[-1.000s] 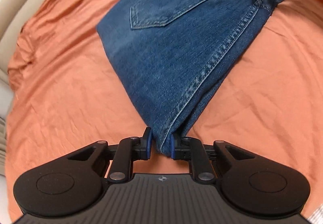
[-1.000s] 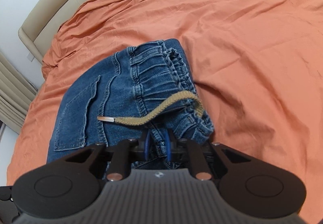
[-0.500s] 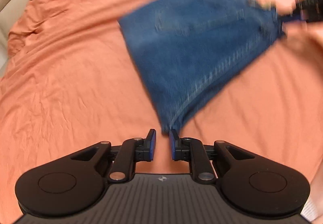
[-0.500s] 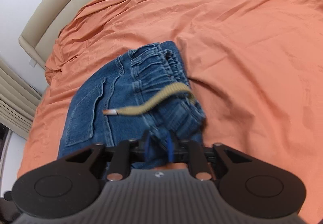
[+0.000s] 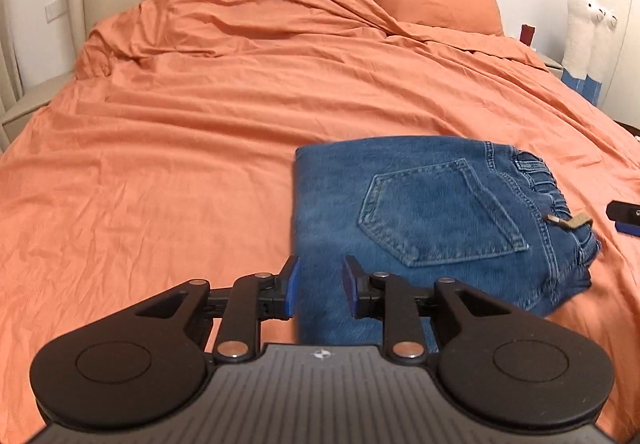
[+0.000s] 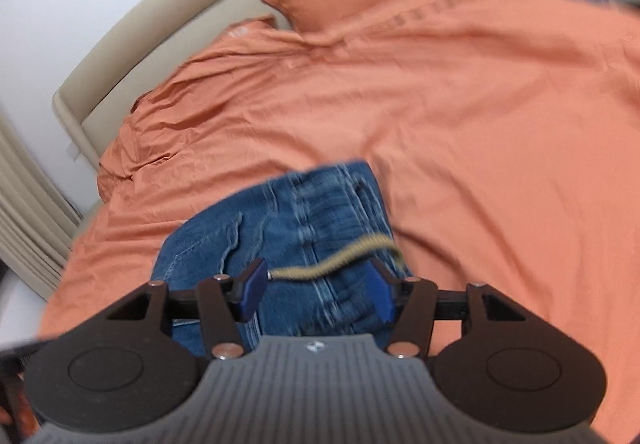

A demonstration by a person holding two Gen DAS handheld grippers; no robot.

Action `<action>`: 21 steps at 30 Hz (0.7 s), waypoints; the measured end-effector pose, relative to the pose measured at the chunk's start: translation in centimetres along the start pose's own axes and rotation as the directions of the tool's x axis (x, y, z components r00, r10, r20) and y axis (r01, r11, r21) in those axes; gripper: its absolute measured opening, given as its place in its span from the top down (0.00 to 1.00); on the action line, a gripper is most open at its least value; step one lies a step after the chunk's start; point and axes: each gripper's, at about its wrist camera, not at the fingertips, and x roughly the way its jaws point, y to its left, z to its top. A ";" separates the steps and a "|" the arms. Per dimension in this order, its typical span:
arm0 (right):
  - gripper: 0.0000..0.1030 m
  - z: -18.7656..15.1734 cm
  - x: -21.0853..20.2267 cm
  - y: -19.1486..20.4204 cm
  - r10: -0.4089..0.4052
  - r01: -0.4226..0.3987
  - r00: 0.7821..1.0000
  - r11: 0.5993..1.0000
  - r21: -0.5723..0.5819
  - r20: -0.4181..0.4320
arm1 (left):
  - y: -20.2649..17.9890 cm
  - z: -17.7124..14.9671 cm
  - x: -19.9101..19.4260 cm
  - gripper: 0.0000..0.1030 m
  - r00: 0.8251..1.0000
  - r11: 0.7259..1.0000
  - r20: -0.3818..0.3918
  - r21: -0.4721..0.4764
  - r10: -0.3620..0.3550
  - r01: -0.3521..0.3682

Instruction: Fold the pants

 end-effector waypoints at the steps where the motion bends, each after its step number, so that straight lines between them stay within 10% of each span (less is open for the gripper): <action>1: 0.51 0.0 0.2 0.9 -0.005 0.006 1.000 0.999 -0.048 0.018 | -0.4 0.1 0.1 0.70 1.000 1.000 0.002 0.008 0.003 -0.003; 9: 0.60 -2.4 4.0 6.8 -0.084 0.099 0.995 0.909 -0.404 0.057 | -2.7 0.2 3.9 0.70 0.999 0.999 -0.037 0.030 -0.030 0.031; 21: 0.60 -4.1 8.8 5.2 -0.140 0.082 0.986 0.881 -0.466 -0.092 | -1.3 -1.3 8.1 0.71 0.990 0.996 -0.116 0.033 -0.080 0.084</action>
